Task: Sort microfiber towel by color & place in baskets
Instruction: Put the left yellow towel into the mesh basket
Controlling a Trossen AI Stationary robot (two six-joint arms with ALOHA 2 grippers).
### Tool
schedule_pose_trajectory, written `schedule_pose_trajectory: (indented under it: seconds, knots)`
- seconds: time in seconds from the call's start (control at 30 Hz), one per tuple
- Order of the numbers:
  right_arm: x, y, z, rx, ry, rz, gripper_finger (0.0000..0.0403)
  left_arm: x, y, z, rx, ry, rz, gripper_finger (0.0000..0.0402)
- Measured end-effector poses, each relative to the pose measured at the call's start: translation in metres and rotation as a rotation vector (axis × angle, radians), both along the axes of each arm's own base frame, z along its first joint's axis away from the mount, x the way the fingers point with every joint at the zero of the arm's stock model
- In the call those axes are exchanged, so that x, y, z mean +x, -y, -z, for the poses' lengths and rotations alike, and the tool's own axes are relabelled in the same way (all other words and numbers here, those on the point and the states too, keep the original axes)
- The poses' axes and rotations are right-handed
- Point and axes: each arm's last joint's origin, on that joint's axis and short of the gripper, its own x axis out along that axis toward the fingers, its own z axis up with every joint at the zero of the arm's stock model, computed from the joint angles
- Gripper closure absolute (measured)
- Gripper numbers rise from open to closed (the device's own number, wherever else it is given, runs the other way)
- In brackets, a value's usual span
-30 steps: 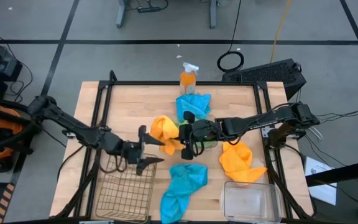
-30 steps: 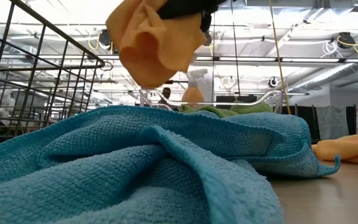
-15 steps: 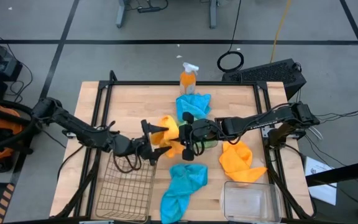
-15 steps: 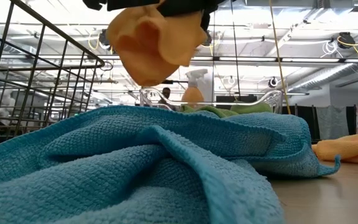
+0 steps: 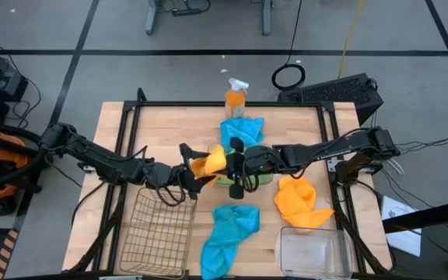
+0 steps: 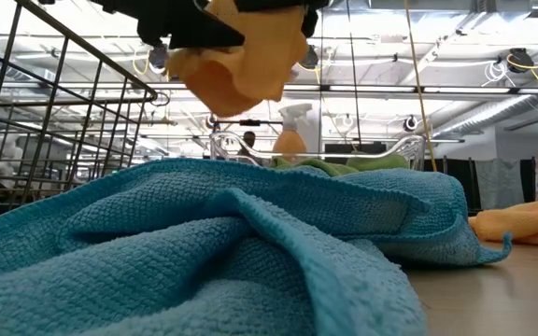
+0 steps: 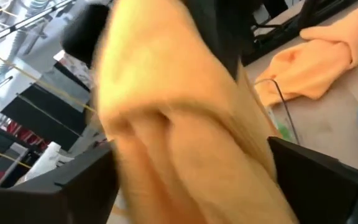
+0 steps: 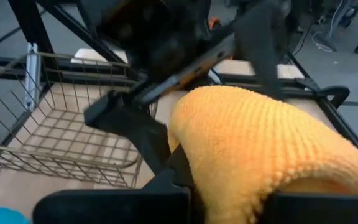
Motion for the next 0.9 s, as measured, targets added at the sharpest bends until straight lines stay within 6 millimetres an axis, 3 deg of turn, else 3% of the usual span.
schedule_pose_trajectory:
  seconds: [0.1, 0.23, 0.37, 0.53, 0.7, 0.9]
  knots:
    - [-0.002, 0.0, -0.004, 0.002, 0.014, -0.001, 0.0399, 0.0, 0.0, 0.0, -0.002, 0.002, 0.009, 0.0054]
    - [-0.003, -0.002, -0.005, 0.003, 0.015, -0.007, 0.0399, 0.0, 0.001, -0.001, -0.007, 0.008, 0.027, 0.013]
    - [-0.004, -0.004, -0.003, 0.001, -0.001, -0.014, 0.0391, 0.002, 0.001, -0.005, -0.009, 0.019, 0.027, 0.0232]
    - [-0.006, -0.004, 0.0, 0.018, -0.049, -0.005, 0.0342, 0.003, 0.002, -0.008, -0.012, 0.018, 0.067, 0.0372]
    - [-0.01, -0.004, 0.006, 0.01, -0.131, -0.001, 0.0272, 0.004, 0.003, -0.009, -0.022, 0.022, 0.09, 0.0373]
    - [-0.028, -0.003, 0.021, -0.084, -0.344, 0.141, 0.02, 0.002, 0.004, -0.015, -0.058, 0.058, 0.101, 0.0387]
